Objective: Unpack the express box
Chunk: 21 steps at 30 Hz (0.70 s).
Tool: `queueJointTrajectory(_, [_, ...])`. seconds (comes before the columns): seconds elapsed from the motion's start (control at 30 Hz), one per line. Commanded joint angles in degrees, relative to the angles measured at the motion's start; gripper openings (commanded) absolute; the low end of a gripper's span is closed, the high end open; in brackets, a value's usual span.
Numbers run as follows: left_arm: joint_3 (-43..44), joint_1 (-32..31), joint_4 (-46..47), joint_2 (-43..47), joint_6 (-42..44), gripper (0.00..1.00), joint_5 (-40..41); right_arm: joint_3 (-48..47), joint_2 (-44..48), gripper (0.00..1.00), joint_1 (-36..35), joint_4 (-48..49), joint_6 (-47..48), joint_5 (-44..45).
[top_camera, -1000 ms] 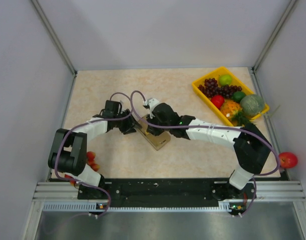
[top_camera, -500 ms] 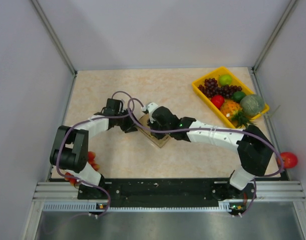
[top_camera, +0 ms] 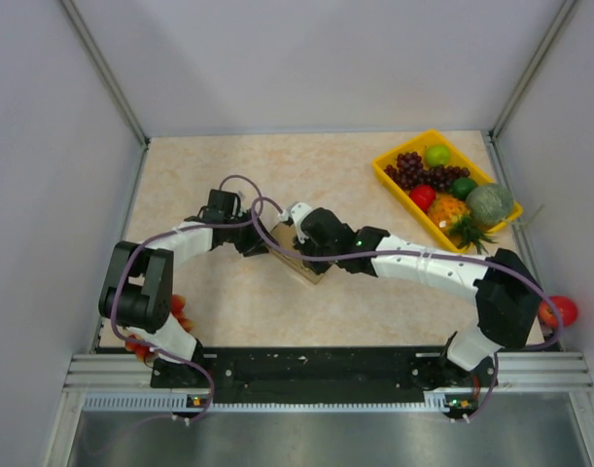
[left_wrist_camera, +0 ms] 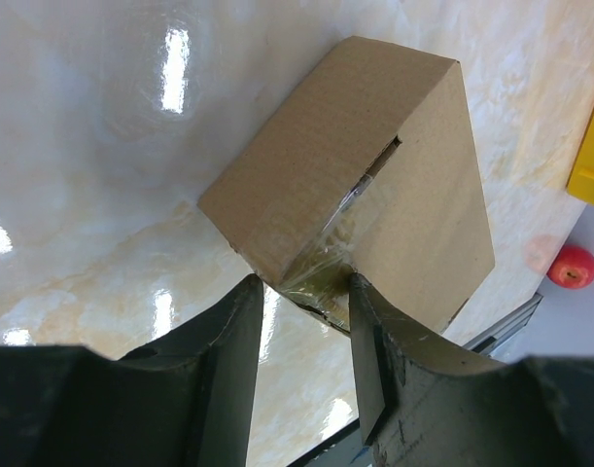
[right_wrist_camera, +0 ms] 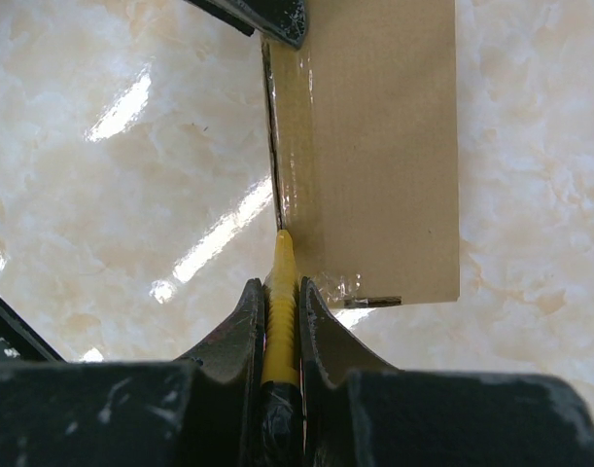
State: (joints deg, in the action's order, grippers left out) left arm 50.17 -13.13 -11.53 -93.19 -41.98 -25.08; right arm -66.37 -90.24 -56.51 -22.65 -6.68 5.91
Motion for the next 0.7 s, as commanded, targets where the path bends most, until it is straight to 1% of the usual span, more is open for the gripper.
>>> queueJointTrajectory(0.0, [-0.16, 0.64, -1.39, -2.97, 3.30, 0.43, 11.46, 2.20, 3.05, 0.00, -0.79, -6.17, 1.23, -0.11])
queueJointTrajectory(0.13, [-0.16, 0.64, -1.13, -2.88, 3.57, 0.42, 11.72, 3.88, 1.83, 0.00, -0.79, -6.26, 1.67, 0.59])
queueJointTrajectory(0.27, [-0.07, 0.64, -1.04, -3.14, 3.92, 0.41, 12.33, 3.44, 0.76, 0.00, -0.71, -8.01, 1.58, 1.55])
queueJointTrajectory(0.37, [0.19, 0.64, -1.04, -3.32, 4.27, 0.41, 12.69, 3.09, 3.39, 0.00, -0.79, -8.37, 1.40, 2.69])
queueJointTrajectory(0.5, [0.36, 0.64, -1.04, -3.58, 4.80, 0.41, 13.30, 1.69, 5.59, 0.00, -0.79, -11.61, 1.32, 4.11])
queueJointTrajectory(0.67, [0.63, 0.64, -0.95, -3.93, 4.97, 0.41, 13.31, 2.12, 6.48, 0.00, -0.79, -12.85, 0.79, 4.55])
